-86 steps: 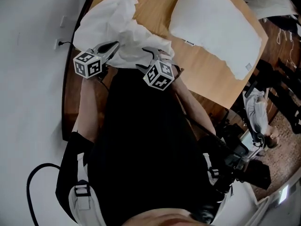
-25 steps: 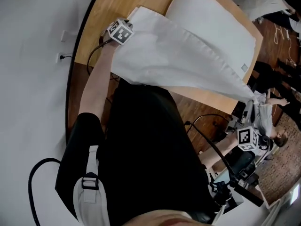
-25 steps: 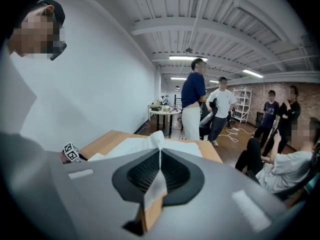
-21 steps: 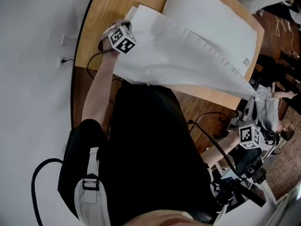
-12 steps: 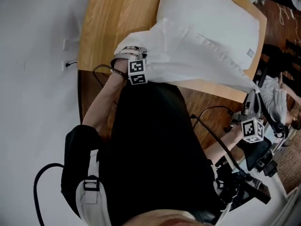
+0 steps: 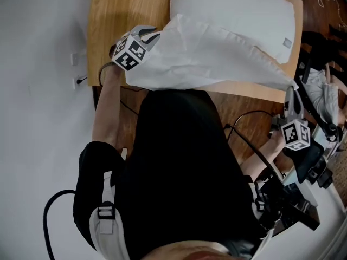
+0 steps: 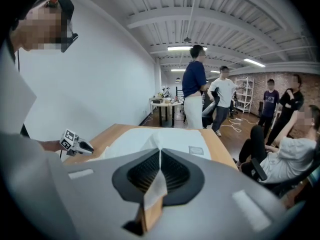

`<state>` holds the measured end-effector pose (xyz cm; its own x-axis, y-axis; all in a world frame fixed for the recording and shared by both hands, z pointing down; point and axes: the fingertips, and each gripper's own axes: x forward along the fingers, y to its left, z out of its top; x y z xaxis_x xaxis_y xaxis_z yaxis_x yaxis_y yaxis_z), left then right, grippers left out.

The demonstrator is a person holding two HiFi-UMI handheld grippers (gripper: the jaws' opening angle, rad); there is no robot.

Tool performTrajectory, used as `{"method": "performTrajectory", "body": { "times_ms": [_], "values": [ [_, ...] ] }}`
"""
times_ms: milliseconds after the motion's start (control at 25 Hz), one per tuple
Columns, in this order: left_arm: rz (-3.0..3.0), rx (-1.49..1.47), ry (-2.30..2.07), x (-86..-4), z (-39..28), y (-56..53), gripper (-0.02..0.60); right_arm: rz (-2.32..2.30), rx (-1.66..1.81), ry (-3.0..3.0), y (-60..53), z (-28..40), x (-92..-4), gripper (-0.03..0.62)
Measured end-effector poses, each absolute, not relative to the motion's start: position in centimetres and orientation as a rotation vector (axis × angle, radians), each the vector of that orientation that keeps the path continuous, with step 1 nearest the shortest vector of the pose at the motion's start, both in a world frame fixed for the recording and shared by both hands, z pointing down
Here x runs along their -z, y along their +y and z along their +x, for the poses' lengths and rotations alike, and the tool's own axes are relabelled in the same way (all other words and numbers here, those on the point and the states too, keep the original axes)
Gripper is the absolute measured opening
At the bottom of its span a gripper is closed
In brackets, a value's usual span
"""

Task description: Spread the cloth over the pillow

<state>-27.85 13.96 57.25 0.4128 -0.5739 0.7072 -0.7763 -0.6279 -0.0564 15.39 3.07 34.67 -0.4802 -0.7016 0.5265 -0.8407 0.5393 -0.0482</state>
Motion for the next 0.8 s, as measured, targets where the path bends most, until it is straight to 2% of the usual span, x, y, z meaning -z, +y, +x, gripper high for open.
{"method": "performTrajectory", "body": {
  "times_ms": [200, 320, 480, 640, 800],
  "values": [
    [2.489, -1.411, -0.94, -60.4, -23.3, 11.0, 0.164, 1.229, -0.408, -2.339, 2.9, 14.7, -34.6, 0.009],
    [2.46, -1.476, -0.941, -61.9, -23.2, 10.2, 0.166, 1.228, -0.41, -2.332, 3.1, 14.6, -34.9, 0.009],
    [2.484, -1.464, -1.009, -60.9, -22.7, 10.1, 0.124, 1.232, -0.421, -2.331, 3.3, 14.6, -35.1, 0.009],
    [2.474, -1.408, -1.199, -59.9, -23.2, 10.0, 0.124, 1.224, -0.422, -2.337, 3.2, 14.0, -35.1, 0.009],
    [2.504, -1.436, -1.174, -60.2, -22.1, 10.5, 0.124, 1.202, -0.419, -2.341, 3.1, 13.4, -35.2, 0.009]
  ]
}}
